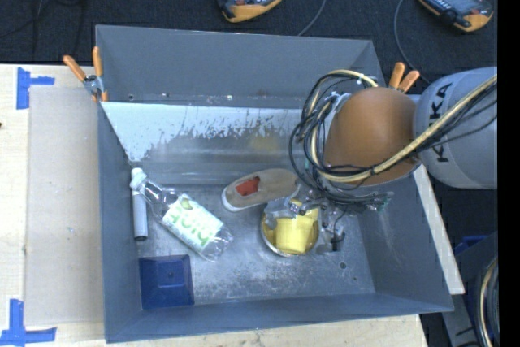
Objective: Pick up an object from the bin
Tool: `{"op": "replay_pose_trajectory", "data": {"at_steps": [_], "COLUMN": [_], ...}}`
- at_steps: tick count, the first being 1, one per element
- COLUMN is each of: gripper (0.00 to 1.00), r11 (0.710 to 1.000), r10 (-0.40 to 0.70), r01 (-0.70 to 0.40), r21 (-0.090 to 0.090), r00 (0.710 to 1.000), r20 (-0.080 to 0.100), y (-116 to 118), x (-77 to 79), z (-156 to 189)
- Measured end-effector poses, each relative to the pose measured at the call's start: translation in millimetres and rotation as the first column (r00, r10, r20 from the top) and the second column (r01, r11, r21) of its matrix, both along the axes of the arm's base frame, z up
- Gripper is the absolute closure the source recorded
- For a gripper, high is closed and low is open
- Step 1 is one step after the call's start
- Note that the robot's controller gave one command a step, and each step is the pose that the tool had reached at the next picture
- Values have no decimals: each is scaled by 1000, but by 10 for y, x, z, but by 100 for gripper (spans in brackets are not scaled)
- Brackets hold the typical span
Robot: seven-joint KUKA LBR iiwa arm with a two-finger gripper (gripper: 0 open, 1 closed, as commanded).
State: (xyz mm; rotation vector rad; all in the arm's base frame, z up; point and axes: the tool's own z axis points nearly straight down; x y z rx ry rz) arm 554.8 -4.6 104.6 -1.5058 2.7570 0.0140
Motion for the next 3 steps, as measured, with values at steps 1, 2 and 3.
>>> {"op": "replay_pose_trajectory", "data": {"at_steps": [1,2,3], "gripper": [100,100,100], "r11": [1000,1000,999], "r10": [-1,22,44], "r01": [1,-22,-44], "r21": [1,1,3], "r00": [1000,1000,999], "r20": [-3,5,0], "y": [13,-57,-98], "x": [-16,-4,-431], "z": [-6,1123,1019]}}
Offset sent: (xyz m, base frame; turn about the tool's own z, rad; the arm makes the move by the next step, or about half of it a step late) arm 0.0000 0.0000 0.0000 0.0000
